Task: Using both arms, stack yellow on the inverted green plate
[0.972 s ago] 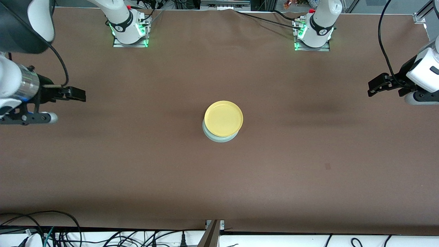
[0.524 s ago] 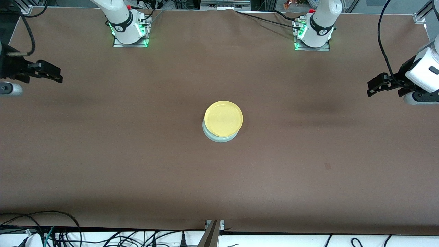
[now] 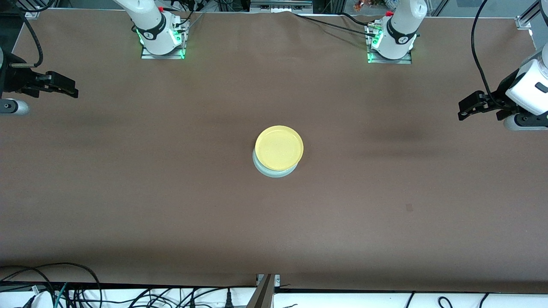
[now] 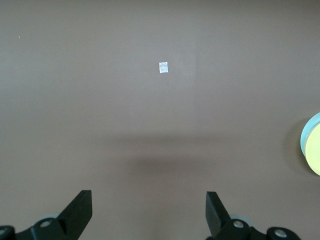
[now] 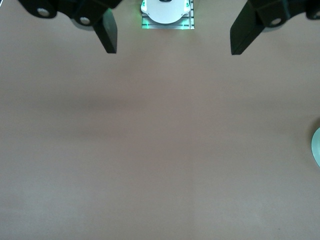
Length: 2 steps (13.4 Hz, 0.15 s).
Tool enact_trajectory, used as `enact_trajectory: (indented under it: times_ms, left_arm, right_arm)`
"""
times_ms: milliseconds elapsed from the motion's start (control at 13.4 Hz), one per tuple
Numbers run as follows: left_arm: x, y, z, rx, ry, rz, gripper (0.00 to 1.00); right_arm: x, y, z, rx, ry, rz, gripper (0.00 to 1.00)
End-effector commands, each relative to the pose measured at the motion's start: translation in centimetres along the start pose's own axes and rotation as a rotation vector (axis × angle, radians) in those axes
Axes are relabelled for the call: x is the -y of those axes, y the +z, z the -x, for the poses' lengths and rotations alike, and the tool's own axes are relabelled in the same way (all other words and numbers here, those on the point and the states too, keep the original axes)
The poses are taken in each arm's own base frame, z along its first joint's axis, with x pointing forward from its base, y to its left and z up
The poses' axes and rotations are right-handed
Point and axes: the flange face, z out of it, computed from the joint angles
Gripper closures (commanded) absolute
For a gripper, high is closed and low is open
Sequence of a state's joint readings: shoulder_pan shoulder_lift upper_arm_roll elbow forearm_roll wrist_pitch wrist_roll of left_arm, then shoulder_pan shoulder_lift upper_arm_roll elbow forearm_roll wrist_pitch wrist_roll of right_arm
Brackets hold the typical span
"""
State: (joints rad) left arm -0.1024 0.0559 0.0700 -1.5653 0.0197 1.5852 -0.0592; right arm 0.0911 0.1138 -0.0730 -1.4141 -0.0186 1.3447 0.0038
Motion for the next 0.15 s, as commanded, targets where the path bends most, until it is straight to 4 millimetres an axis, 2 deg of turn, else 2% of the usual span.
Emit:
enact_trajectory:
  times_ms: [0,75]
  left_arm:
    - [-0.18,-0.65,-0.04,-0.004,-0.003,0.018,0.00]
    - [-0.18,-0.65,-0.04,-0.004,-0.003,0.018,0.00]
  right_arm:
    - [-0.36,-0.21,0.02,-0.014,0.000,0.016,0.00]
    - [-0.38,-0.19,0.04,-0.013,0.000,0.017,0.00]
